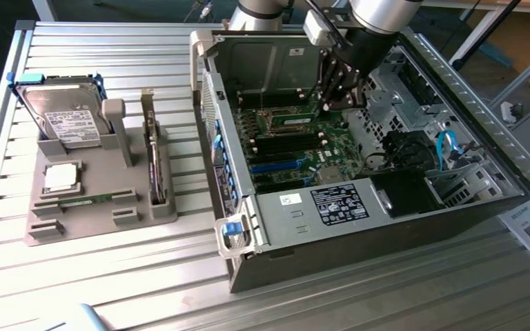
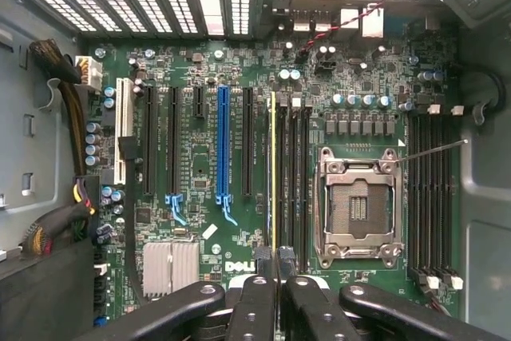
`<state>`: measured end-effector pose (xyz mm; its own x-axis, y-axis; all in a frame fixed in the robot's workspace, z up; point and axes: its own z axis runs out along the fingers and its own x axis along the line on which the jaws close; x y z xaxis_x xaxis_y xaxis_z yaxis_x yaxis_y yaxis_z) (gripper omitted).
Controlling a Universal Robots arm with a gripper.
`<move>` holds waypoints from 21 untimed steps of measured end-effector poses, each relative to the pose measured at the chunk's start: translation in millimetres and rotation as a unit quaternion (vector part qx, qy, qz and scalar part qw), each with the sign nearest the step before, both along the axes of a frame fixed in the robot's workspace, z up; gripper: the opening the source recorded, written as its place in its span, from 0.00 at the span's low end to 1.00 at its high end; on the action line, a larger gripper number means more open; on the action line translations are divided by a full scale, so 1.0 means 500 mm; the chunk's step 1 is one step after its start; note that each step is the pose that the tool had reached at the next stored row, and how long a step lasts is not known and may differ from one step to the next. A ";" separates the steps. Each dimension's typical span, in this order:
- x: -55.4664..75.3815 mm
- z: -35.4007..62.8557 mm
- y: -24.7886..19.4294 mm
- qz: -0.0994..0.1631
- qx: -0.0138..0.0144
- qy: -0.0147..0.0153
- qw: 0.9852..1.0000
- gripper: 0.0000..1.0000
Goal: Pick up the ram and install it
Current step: 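Insert the ram into the slot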
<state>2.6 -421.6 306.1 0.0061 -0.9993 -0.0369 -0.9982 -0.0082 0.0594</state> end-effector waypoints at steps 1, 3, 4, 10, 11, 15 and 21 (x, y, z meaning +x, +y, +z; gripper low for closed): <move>0.000 -0.001 0.0000 0.000 0.000 0.000 1.000 0.12; 0.000 -0.003 0.0000 0.000 0.000 0.000 1.000 0.12; 0.000 -0.004 0.0000 0.000 0.000 0.000 1.000 0.12; 0.000 -0.010 0.0000 0.000 0.000 0.000 1.000 0.12; 0.000 -0.011 0.0000 0.000 0.000 0.000 1.000 0.12; 0.000 -0.014 0.0001 0.000 0.000 0.000 1.000 0.12; 0.000 -0.019 0.0002 0.000 0.000 0.000 1.000 0.12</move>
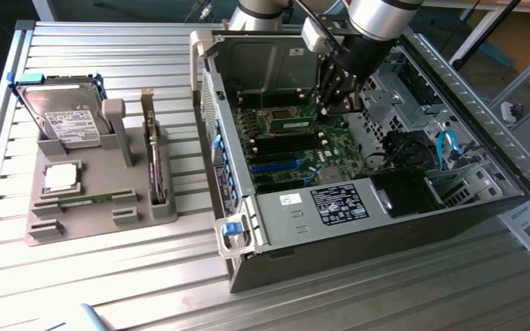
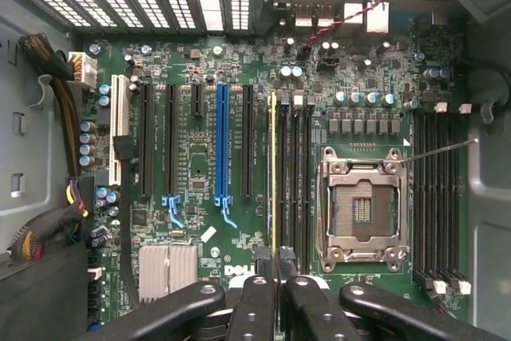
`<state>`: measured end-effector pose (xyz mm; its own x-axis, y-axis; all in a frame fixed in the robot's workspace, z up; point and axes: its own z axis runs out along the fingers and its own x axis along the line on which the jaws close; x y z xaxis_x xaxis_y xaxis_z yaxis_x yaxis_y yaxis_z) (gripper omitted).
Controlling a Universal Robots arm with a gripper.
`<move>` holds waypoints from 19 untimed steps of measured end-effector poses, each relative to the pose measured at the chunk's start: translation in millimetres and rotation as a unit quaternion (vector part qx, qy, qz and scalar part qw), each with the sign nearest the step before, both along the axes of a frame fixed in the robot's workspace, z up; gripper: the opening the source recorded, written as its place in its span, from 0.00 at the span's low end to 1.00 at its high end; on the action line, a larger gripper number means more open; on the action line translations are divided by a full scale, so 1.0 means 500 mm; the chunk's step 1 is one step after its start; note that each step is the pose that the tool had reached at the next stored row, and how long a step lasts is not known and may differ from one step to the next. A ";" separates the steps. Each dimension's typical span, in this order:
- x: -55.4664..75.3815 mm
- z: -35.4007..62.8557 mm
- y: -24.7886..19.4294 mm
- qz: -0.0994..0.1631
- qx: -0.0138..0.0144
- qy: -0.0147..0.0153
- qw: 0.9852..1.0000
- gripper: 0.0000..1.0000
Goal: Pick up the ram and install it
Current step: 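Insert the ram into the slot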
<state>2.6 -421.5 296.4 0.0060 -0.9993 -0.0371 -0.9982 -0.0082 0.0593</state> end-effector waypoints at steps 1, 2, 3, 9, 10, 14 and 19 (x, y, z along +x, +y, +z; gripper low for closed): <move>0.000 -0.002 0.0005 0.000 0.000 0.000 1.000 0.12; 0.000 -0.005 0.0012 0.000 0.000 0.000 1.000 0.12; 0.000 -0.008 0.0022 0.000 0.000 0.000 1.000 0.12; 0.001 -0.023 0.0048 0.000 0.000 0.000 1.000 0.12; 0.001 -0.027 0.0052 0.000 0.000 0.000 1.000 0.12; 0.001 -0.038 0.0068 0.000 0.000 0.000 1.000 0.12; 0.001 -0.049 0.0085 0.000 0.000 0.000 1.000 0.12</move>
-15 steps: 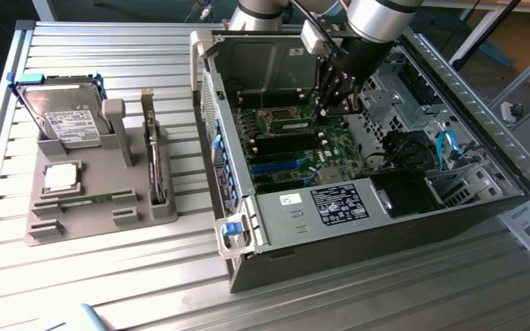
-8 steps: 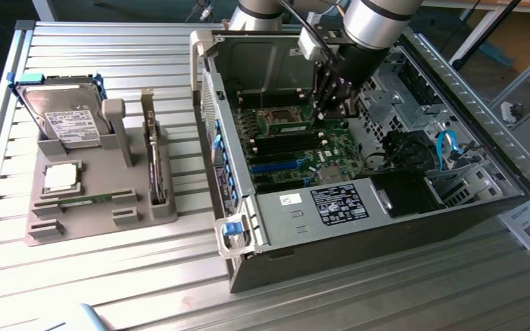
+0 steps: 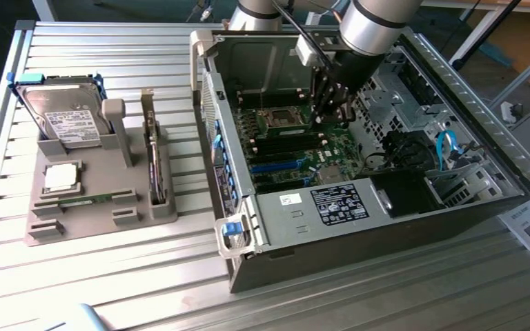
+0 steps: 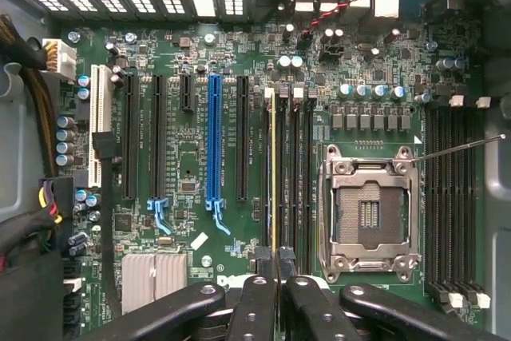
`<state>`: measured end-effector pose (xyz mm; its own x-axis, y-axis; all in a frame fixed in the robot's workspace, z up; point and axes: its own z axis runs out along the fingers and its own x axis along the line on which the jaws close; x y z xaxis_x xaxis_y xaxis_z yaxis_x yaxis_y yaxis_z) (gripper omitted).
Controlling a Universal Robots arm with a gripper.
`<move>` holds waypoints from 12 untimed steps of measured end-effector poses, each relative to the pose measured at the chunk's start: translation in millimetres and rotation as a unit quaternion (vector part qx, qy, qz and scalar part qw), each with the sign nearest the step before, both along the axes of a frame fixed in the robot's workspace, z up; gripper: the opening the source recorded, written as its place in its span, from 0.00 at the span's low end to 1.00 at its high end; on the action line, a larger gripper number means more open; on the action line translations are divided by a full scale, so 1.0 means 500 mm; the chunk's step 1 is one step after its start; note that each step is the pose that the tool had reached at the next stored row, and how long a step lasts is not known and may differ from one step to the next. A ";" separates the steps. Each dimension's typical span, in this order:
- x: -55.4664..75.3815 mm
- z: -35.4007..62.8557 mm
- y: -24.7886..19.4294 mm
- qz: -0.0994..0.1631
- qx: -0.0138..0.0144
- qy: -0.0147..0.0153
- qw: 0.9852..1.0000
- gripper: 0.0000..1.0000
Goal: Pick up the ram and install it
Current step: 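Insert the ram into the slot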
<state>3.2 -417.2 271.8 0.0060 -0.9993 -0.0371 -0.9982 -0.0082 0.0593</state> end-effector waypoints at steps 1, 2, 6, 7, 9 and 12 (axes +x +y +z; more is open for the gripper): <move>0.000 -0.002 0.0004 0.000 0.000 0.000 1.000 0.12; 0.000 -0.004 0.0007 0.000 0.000 0.000 1.000 0.12; 0.000 -0.014 0.0022 0.000 0.000 0.000 1.000 0.12; 0.000 -0.015 0.0024 0.000 0.000 0.000 1.000 0.12; 0.000 -0.019 0.0029 0.000 0.000 0.000 1.000 0.12; 0.000 -0.023 0.0035 0.000 0.000 0.000 1.000 0.12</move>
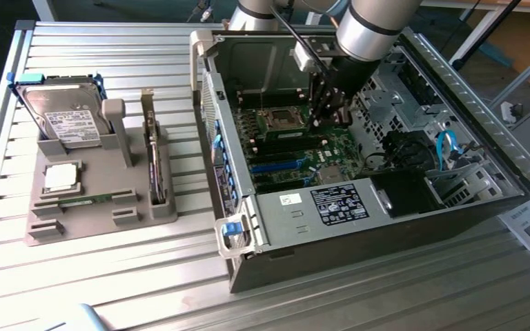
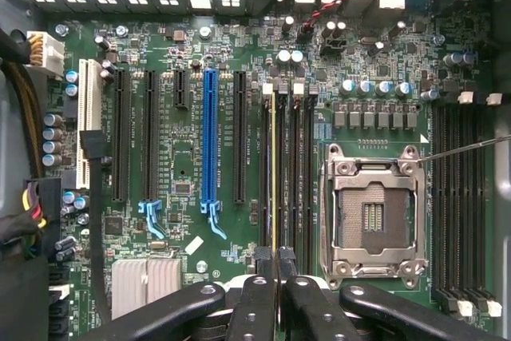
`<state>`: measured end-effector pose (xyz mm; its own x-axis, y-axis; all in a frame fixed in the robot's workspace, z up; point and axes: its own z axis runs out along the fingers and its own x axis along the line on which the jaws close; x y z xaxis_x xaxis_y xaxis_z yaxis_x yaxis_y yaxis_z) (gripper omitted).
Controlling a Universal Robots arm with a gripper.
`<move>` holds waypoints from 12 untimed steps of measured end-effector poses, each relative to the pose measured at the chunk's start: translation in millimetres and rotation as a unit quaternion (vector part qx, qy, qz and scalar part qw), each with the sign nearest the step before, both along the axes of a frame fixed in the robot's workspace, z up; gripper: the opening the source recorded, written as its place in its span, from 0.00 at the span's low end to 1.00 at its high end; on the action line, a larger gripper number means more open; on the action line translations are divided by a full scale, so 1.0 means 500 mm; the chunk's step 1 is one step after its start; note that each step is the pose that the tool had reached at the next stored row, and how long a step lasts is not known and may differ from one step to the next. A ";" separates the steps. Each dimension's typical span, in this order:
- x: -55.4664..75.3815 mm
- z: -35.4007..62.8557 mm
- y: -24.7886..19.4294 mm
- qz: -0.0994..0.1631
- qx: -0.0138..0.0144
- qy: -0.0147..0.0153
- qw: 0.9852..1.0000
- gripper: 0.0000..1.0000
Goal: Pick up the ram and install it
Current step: 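Insert the ram into the slot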
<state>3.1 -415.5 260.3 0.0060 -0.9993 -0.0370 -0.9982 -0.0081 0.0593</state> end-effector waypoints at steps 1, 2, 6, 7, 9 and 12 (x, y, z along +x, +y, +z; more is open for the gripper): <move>0.000 -0.001 0.0002 0.000 0.000 0.000 1.000 0.12; 0.000 -0.002 0.0004 0.000 0.000 0.000 1.000 0.12; 0.000 -0.003 0.0006 0.000 0.000 0.000 1.000 0.12; 0.000 -0.003 0.0006 0.000 0.000 0.000 1.000 0.12; 0.000 -0.004 0.0010 0.000 0.000 0.000 1.000 0.12; -0.002 -0.004 0.0025 0.000 0.000 0.000 1.000 0.12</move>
